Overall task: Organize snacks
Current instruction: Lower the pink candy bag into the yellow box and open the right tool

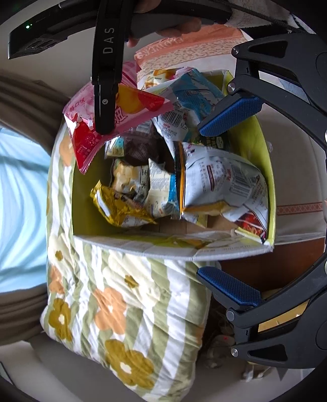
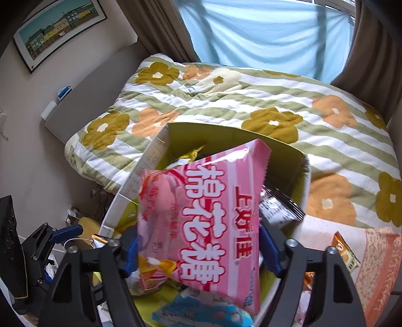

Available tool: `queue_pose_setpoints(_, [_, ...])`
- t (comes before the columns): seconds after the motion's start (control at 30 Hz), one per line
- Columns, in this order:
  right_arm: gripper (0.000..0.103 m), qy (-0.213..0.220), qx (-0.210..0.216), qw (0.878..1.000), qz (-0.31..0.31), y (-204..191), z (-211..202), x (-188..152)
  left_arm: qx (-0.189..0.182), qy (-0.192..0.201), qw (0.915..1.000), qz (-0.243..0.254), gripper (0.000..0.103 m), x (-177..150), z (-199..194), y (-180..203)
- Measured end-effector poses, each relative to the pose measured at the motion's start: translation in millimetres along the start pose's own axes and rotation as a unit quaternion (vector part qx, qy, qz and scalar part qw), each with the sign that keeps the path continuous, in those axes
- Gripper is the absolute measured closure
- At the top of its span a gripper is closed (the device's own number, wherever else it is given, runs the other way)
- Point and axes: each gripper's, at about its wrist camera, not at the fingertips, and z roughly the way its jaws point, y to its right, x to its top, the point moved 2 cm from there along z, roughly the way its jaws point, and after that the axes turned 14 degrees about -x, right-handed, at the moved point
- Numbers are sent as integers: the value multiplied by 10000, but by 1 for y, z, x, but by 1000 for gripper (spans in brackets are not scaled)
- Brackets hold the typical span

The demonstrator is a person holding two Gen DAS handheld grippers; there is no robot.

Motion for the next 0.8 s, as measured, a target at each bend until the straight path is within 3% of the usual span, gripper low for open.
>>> queue_pose_setpoints(0.07, [13, 157, -15, 9999, -43, -4, -3, 1, -31, 51, 10000, -47, 0, -1, -6, -1])
queue_pose_setpoints(0.47, [13, 459, -32, 9989, -66, -12, -7, -2, -10, 191, 9997, -118, 0, -13, -23, 2])
queue_pose_setpoints(0.8, [13, 71, -215, 9994, -262, -20, 15, -13, -30, 258, 9993, -278, 0, -21, -30, -3])
